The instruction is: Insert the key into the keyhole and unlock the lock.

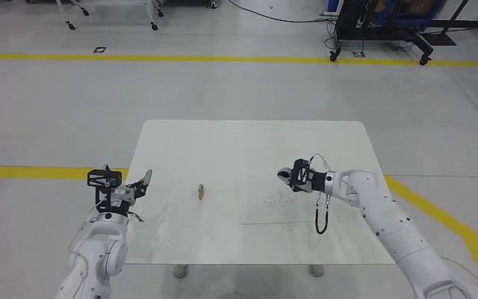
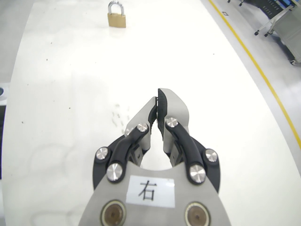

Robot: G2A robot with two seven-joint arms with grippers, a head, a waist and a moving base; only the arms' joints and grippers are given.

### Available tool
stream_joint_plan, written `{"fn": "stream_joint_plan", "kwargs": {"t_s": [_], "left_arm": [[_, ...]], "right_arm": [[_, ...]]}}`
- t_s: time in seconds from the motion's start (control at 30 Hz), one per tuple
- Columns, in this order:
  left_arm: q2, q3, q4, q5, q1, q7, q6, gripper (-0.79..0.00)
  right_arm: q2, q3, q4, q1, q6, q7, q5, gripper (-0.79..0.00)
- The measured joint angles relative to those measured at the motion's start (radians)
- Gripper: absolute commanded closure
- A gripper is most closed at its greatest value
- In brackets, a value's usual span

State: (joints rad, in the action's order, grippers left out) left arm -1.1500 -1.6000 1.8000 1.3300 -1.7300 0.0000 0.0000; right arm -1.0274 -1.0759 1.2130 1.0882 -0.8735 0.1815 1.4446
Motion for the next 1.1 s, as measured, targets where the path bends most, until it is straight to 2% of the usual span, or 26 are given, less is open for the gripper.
{"fn": "stream_joint_plan", "kwargs": {"t_s": [0.27,0.5,0.63,1.0,1.1], "left_arm": [[0.0,0.0,0.0,0.0,0.0,0.0,0.0,-0.785],[0.0,0.0,0.0,0.0,0.0,0.0,0.0,-0.785],[0.0,0.0,0.0,0.0,0.0,0.0,0.0,-0.785],[0.0,0.0,0.0,0.0,0.0,0.0,0.0,-0.785],[-0.006,-0.004,-0.019,-0.061,0.018,-0.023,-0.034,-0.785]], "right_arm": [[-0.006,-0.085,-0.033,0.003,-0.041,0.022,-0.36,0.0],[-0.013,-0.102,-0.114,-0.007,-0.122,-0.029,-0.744,0.0],[-0.013,-0.102,-0.112,-0.006,-0.12,-0.026,-0.692,0.0],[-0.013,-0.102,-0.112,-0.006,-0.12,-0.026,-0.692,0.0],[-0.013,-0.102,-0.112,-0.006,-0.12,-0.026,-0.692,0.0]]}}
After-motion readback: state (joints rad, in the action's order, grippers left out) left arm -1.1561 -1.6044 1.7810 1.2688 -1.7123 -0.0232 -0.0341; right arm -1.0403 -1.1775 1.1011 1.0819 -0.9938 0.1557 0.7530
